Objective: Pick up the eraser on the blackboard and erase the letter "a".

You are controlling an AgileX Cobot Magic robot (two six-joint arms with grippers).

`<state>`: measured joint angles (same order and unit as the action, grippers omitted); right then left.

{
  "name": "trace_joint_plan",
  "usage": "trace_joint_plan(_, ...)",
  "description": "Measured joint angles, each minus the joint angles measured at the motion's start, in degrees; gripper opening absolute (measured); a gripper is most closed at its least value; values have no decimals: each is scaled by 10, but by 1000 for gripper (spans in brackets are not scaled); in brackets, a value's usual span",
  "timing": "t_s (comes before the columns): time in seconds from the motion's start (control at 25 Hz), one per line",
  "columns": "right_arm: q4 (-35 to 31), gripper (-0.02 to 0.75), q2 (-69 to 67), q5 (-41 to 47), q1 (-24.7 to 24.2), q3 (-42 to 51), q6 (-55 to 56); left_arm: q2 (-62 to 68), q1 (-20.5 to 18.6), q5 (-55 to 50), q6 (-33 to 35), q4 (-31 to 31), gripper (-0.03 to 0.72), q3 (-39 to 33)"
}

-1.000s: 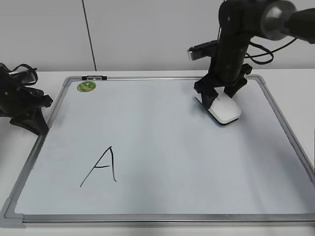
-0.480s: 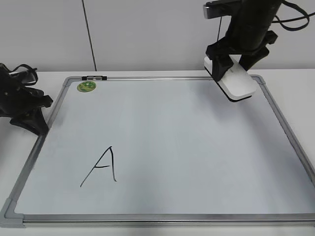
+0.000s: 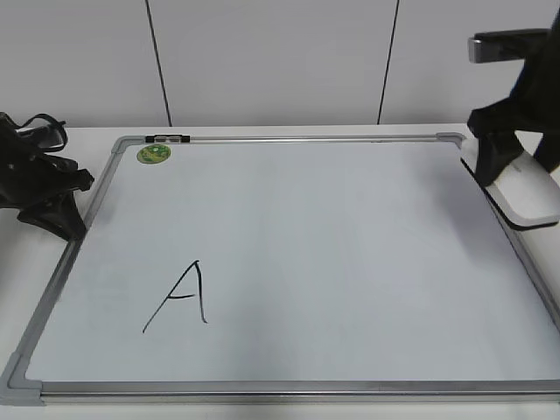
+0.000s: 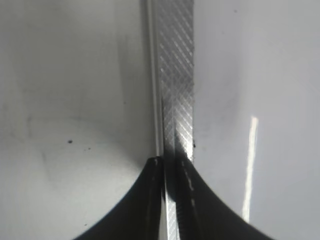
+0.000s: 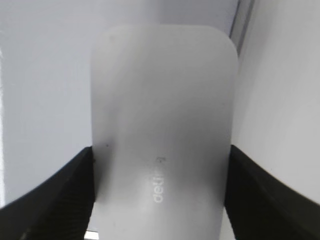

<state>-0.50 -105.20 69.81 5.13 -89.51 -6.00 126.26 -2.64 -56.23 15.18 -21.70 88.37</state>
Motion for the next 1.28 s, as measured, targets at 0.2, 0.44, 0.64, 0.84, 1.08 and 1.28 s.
trace_joint_plan(0.2, -8, 540, 0, -42, -38, 38, 8, 0, 0, 0, 0, -2, 45, 0)
trace_joint_plan(0.44, -24, 540, -29, -74, -49, 38, 10, 0, 0, 0, 0, -4, 49, 0)
trace_joint_plan(0.64, -24, 540, -75, -104, -50, 38, 10, 0, 0, 0, 0, -4, 50, 0)
trace_joint_plan(0.84, -28, 540, -116, -121, -50, 34, 10, 0, 0, 0, 0, -4, 53, 0)
trace_joint_plan(1.08, -28, 540, -145, -125, -50, 12, 12, 0, 0, 0, 1, -4, 54, 0)
trace_joint_plan(1.28, -28, 540, -156, -127, -50, 4, 23, 0, 0, 0, 1, -4, 56, 0)
